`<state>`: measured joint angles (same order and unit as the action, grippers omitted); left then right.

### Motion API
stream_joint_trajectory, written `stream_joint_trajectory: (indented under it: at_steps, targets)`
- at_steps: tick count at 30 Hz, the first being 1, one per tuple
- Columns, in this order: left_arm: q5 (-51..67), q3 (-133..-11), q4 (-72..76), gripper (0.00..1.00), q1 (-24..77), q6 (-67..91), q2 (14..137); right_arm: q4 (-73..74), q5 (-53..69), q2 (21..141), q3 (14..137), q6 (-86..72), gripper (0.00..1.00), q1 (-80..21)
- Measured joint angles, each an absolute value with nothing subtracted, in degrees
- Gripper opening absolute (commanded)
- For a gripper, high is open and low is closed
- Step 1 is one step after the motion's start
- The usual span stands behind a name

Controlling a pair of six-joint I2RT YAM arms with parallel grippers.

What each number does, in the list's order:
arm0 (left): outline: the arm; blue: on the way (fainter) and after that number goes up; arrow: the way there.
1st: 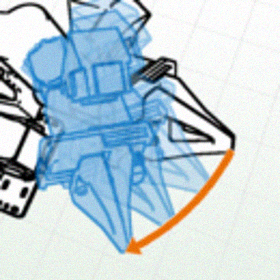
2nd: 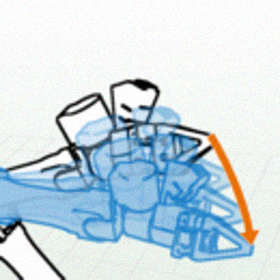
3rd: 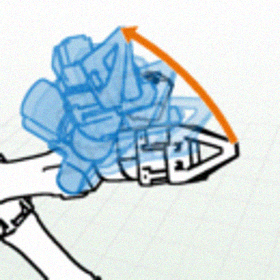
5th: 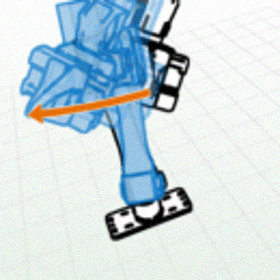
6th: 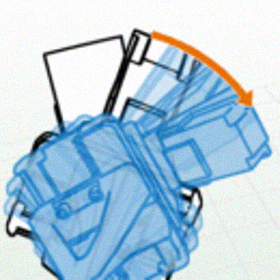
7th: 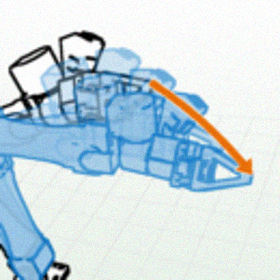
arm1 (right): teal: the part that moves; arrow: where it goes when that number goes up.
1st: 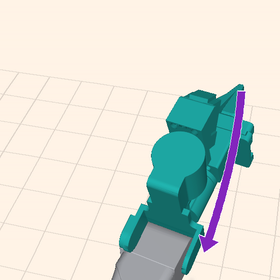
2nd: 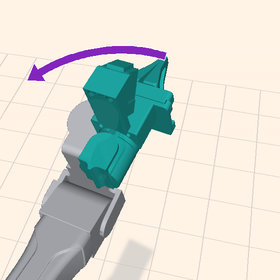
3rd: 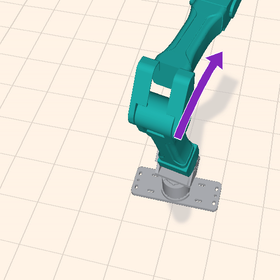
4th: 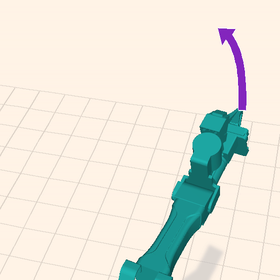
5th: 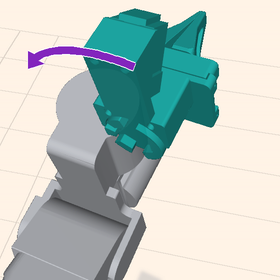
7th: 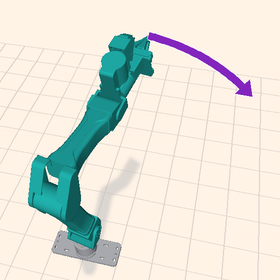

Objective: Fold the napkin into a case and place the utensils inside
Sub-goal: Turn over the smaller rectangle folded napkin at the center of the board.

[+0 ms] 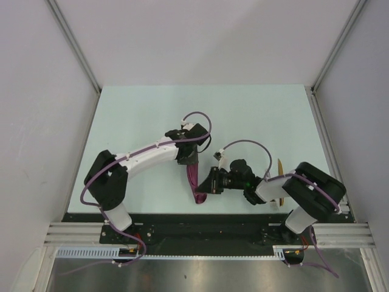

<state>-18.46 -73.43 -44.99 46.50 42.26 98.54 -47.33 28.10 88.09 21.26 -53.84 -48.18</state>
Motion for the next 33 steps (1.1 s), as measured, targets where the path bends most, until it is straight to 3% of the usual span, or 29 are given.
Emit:
stream_joint_trajectory:
  at_steps: [9,12,13,18,23,25,33]
  targets:
    - [-26.7,-74.1,-49.0,0.0,43.1,38.0,97.0,-58.5,33.4,106.8,29.8,-60.0,0.25,-50.5]
    - [-28.5,-74.2,-49.5,0.0,42.9,37.4,97.5,-62.5,34.5,111.3,30.7,-62.5,0.34,-51.4]
    - [-28.9,-74.3,-49.5,0.0,42.8,37.3,97.8,-62.8,34.8,111.6,30.7,-63.0,0.5,-51.5]
    - [-31.9,-76.4,-49.9,0.0,43.1,37.0,101.0,-62.7,36.3,109.7,28.2,-63.4,0.54,-50.4]
    - [-35.9,-83.7,-53.3,0.0,44.8,37.4,108.0,-52.8,35.7,97.0,21.9,-60.8,0.57,-44.4]
    - [-38.0,-87.1,-55.2,0.0,46.2,37.6,111.0,-43.2,33.9,87.8,20.4,-57.7,0.63,-41.0]
    - [-44.5,-106.8,-67.5,0.0,51.9,40.4,128.0,-1.5,25.9,49.8,23.9,-41.0,0.68,-24.3]
